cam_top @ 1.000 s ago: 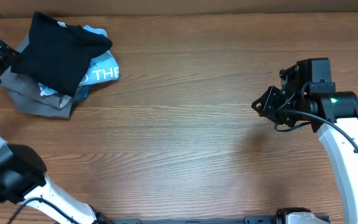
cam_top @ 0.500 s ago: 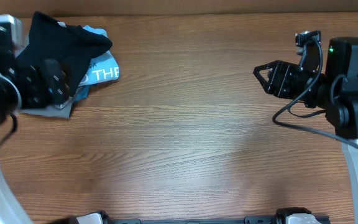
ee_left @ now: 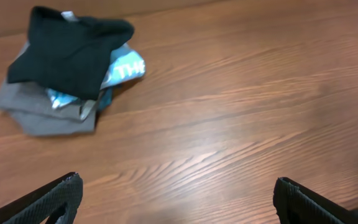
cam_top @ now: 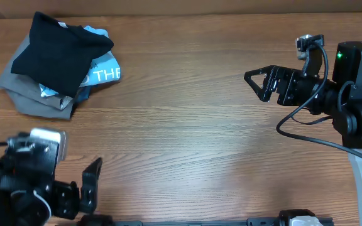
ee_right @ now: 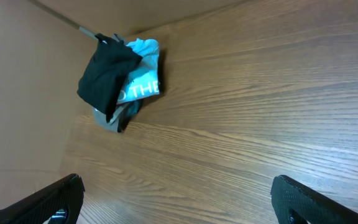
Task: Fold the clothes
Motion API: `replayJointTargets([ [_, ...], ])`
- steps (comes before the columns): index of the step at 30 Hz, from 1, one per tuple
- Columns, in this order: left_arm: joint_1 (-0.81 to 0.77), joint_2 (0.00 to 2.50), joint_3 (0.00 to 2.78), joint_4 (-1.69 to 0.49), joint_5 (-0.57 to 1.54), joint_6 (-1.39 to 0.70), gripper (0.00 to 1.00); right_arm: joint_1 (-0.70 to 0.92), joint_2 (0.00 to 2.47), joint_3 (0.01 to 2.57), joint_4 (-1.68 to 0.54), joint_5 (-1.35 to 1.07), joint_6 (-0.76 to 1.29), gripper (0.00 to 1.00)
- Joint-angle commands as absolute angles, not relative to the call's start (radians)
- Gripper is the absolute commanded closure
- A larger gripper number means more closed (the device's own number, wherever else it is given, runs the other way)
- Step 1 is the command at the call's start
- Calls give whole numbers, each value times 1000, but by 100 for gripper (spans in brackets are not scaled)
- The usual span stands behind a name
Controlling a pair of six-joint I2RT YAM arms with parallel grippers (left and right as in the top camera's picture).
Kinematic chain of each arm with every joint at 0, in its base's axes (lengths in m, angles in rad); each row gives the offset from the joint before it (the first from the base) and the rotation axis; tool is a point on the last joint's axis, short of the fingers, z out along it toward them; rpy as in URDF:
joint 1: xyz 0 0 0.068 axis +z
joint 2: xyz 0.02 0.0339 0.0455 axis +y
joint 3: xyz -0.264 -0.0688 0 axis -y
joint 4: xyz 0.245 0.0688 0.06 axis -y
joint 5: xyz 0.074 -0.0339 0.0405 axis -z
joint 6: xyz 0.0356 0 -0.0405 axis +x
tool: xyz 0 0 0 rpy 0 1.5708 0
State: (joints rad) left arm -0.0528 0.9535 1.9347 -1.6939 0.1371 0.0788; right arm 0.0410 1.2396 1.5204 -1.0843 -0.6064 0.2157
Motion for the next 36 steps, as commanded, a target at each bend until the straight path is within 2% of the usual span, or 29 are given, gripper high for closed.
replayJointTargets([
  [1,-61,946,1899,-1688,86,60,0,45,1221,1546,-1080,-623,209,0],
  [17,-61,947,1898,-1689,86,60,0,44,1225,1546,-1114,-622,208,0],
  [22,-61,947,1898,-1689,86,60,0,43,1225,1546,-1124,-524,107,0],
  [28,-61,947,1898,-1689,86,60,0,60,1168,1511,-933,-524,-106,0],
  [32,-61,947,1898,-1689,86,60,0,72,1012,1392,-757,-524,-268,0],
  [36,-61,947,1898,-1689,86,60,0,72,825,1206,-653,-499,-338,0],
])
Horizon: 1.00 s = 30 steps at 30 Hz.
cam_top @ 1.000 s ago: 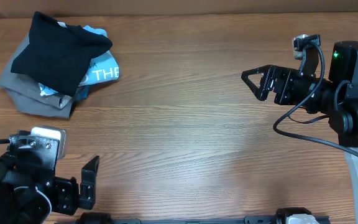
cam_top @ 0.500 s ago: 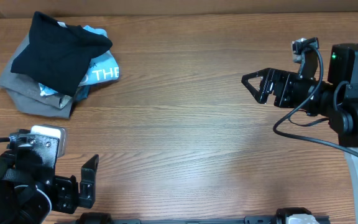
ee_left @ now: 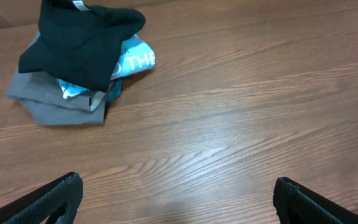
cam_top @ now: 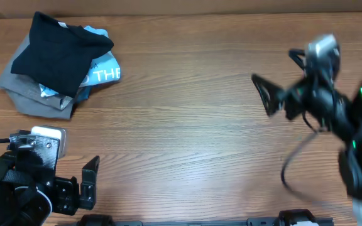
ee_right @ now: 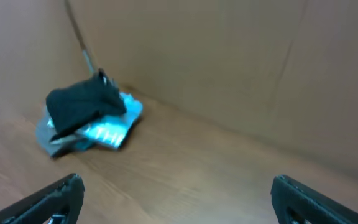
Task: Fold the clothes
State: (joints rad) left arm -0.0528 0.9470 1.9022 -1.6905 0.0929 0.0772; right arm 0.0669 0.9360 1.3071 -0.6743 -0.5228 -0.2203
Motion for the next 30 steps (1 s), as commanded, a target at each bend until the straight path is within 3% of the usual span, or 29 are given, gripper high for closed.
replayJointTargets([
  [1,-61,947,1898,-1689,86,60,0,72,785,1162,-650,-493,-342,0],
  [7,-61,947,1898,-1689,86,60,0,72,547,851,-569,-494,-345,0],
  [18,-61,947,1898,-1689,86,60,0,72,153,100,130,-499,-340,0],
  [23,-61,947,1898,-1689,86,60,0,72,-3,8,126,-495,-342,0],
  [30,-61,947,1898,-1689,86,60,0,73,2,8,65,-464,-341,0],
])
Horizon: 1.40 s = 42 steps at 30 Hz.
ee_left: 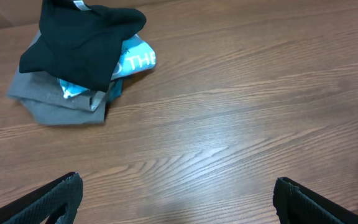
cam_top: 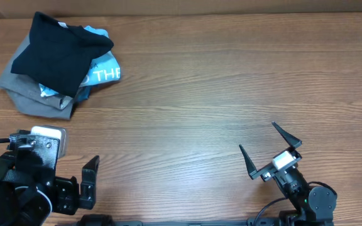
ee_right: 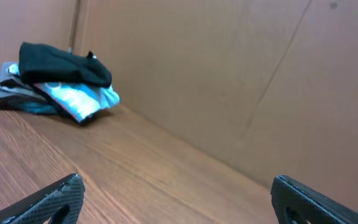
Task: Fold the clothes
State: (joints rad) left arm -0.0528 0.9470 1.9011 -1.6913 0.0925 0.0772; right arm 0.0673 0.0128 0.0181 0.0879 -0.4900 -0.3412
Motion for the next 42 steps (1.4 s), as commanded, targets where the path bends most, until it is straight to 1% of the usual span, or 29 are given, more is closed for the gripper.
replayJointTargets([
  [1,-61,947,1898,-1689,86,60,0,72,2,8,52,-464,-341,0],
  [6,-61,947,1898,-1689,86,60,0,73,4,8,-54,-464,-341,0],
  [38,-66,945,1874,-1687,69,74,0,73,6,8,-52,-464,-341,0],
  [40,-66,932,1846,-1646,66,104,0,73,6,8,-52,-464,-341,0],
  [42,-66,898,1785,-1544,86,105,0,73,6,8,-52,-464,-341,0],
])
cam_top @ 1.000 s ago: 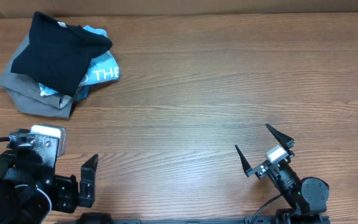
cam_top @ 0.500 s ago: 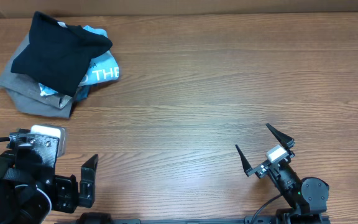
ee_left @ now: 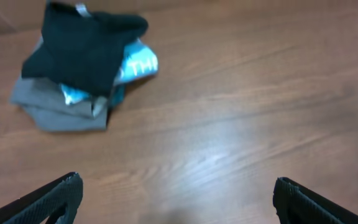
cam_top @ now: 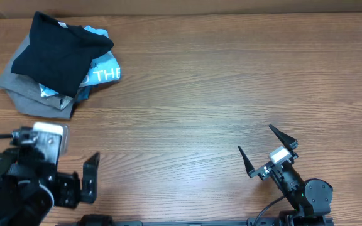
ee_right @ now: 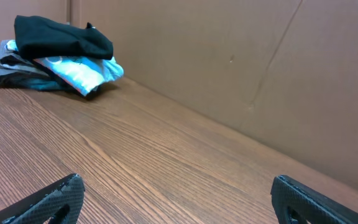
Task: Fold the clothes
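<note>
A stack of folded clothes [cam_top: 54, 63] lies at the table's far left corner: a black garment [ee_left: 82, 46] on top, a light blue shirt with white letters [ee_right: 82, 71] under it, a grey one [cam_top: 27, 100] at the bottom. My left gripper [cam_top: 92, 179] sits low at the near left edge, open and empty. My right gripper [cam_top: 261, 152] rests low at the near right edge, also open and empty. Both are far from the stack.
A brown cardboard wall [ee_right: 229, 56] stands along the table's far edge. The wooden table [cam_top: 219, 94] stretches bare between the stack and both grippers.
My right gripper has shifted slightly to the left at the near right edge. The left wrist view has moved a little and is blurred. The stack of clothes is unchanged.
My right arm was stretched out high at the right side, gripper open. Then it had swung, blurred, still at the right. Then it lay low at the near right edge, where it stays. My left gripper stayed open at the near left; the stack never moved.
</note>
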Motion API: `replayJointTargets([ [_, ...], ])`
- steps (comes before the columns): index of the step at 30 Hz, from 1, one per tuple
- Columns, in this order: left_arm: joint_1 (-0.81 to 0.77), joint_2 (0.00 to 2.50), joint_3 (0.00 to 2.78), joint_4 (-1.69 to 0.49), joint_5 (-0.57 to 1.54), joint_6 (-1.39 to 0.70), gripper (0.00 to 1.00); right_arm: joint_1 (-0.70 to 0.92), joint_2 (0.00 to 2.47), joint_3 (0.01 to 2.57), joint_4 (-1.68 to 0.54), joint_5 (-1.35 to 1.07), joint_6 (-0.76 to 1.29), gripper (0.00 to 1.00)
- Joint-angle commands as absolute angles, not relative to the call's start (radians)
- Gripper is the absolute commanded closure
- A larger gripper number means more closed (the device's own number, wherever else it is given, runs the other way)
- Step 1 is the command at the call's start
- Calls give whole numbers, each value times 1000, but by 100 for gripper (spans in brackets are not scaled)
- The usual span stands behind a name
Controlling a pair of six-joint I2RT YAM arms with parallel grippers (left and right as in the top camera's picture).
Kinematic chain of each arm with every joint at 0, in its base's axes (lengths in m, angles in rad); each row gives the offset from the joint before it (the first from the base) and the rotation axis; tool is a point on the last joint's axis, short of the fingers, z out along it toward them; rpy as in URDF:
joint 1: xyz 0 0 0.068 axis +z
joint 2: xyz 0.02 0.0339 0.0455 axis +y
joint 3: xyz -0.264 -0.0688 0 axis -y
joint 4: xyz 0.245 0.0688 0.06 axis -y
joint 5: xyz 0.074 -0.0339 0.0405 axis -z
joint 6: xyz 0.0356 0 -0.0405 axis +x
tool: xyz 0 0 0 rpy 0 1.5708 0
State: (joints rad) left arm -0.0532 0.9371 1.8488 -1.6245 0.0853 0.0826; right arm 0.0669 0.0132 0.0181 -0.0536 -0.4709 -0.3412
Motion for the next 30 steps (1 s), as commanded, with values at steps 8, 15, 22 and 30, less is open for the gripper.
replayJointTargets([
  [8,-66,651,1263,-921,101,113,0,73,6,8,-52,-464,-341,0],
  [15,-66,381,762,-472,105,104,0,73,6,8,-52,-464,-341,0],
  [22,-66,51,314,-155,104,105,0,73,6,8,-52,-464,-341,0],
  [30,-73,3,77,44,105,104,0,73,6,8,-52,-464,-341,0],
])
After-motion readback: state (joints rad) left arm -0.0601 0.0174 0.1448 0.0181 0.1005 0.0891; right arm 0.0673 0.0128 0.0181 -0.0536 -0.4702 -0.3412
